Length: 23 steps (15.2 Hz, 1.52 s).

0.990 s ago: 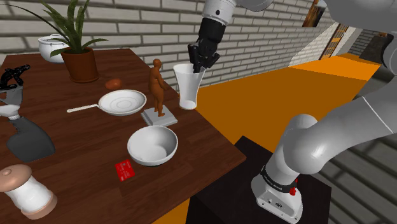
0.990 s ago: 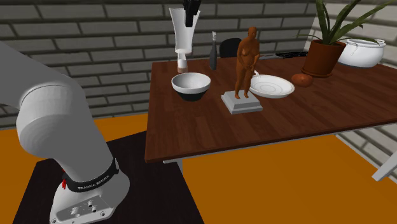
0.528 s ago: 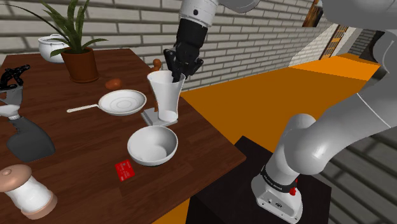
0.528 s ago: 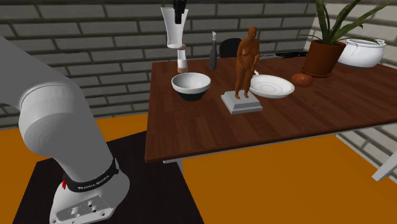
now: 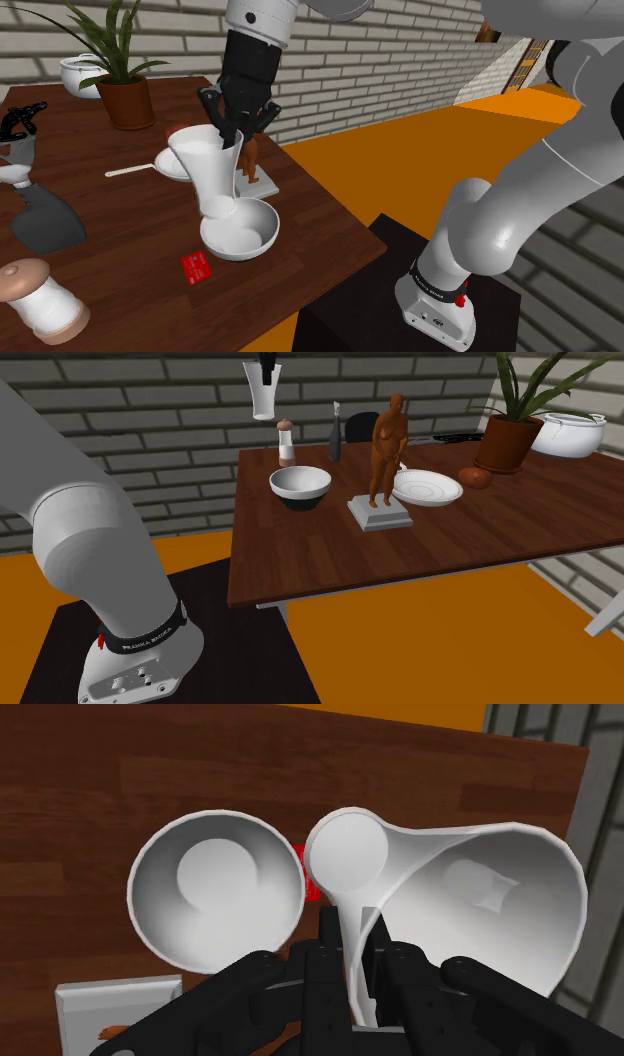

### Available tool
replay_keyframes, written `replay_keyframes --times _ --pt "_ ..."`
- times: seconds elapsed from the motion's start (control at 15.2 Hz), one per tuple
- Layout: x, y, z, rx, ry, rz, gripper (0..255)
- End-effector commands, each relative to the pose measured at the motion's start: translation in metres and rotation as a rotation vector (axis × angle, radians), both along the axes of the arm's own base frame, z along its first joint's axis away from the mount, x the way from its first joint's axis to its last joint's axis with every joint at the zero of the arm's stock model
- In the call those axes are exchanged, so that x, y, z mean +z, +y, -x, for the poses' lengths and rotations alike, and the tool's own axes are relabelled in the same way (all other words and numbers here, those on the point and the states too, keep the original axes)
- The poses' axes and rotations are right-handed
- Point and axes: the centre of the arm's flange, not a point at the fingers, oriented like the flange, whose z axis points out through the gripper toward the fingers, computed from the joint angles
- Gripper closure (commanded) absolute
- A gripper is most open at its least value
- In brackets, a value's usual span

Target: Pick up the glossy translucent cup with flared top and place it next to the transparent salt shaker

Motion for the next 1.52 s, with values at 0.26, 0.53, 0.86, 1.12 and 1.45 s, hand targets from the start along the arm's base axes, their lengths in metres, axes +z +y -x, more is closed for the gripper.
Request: replay_keyframes --times 0.26,0.53,0.86,1.12,1.45 --pt "0.002 0.079 0.003 -0.001 0.000 -0.001 255" --pt "0.002 0.132 0.003 -0.001 0.000 -0.001 255" --pt "0.002 0.198 0.004 -0.001 0.000 -0.001 255" --pt "-0.014 0.215 0.004 -0.001 0.000 -0.001 255" --pt "-0.040 0.215 0.004 -0.001 0.000 -0.001 255"
